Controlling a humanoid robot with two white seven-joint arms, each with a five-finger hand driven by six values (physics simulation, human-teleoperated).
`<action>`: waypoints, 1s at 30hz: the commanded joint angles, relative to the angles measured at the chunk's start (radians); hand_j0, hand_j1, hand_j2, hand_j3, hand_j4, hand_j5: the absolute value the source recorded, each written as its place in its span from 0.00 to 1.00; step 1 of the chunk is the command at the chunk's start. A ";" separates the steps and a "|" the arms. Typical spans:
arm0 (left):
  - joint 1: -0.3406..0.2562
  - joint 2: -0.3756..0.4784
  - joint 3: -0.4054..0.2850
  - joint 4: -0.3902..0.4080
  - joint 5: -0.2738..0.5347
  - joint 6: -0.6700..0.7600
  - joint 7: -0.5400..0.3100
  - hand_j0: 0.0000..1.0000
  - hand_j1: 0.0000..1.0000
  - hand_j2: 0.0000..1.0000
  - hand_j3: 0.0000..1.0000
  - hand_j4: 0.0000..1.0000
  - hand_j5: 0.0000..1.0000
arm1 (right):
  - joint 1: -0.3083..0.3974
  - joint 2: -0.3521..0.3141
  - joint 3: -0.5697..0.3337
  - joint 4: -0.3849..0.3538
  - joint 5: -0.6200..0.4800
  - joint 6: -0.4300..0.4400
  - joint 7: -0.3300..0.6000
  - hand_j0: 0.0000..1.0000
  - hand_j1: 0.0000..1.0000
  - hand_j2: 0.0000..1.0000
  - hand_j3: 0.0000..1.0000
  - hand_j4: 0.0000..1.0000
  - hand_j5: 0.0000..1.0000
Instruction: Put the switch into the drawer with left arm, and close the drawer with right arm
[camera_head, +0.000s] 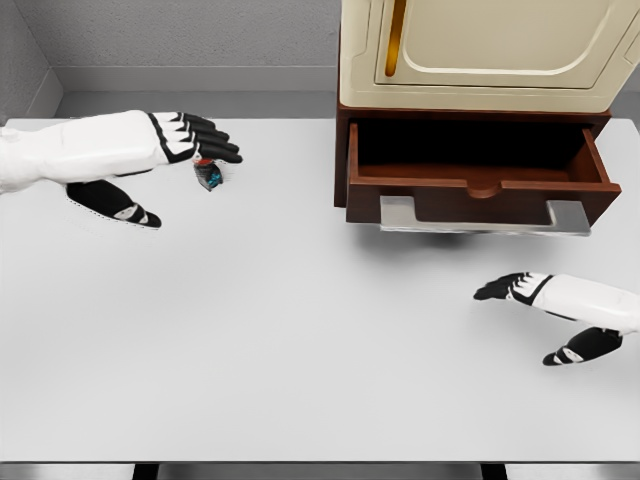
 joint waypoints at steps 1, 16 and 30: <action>0.000 -0.038 -0.089 0.070 -0.053 -0.039 0.042 1.00 1.00 1.00 1.00 1.00 1.00 | 0.000 -0.004 0.003 0.000 -0.006 0.002 -0.004 1.00 1.00 1.00 1.00 1.00 1.00; -0.153 -0.328 -0.095 0.590 -0.277 -0.039 0.026 1.00 1.00 1.00 1.00 1.00 1.00 | -0.002 -0.016 0.003 -0.012 -0.006 0.002 0.000 1.00 1.00 1.00 1.00 1.00 1.00; -0.232 -0.443 -0.096 0.783 -0.439 -0.039 -0.023 1.00 1.00 1.00 1.00 1.00 1.00 | -0.003 -0.041 0.003 -0.014 -0.006 0.002 -0.009 1.00 1.00 1.00 1.00 1.00 1.00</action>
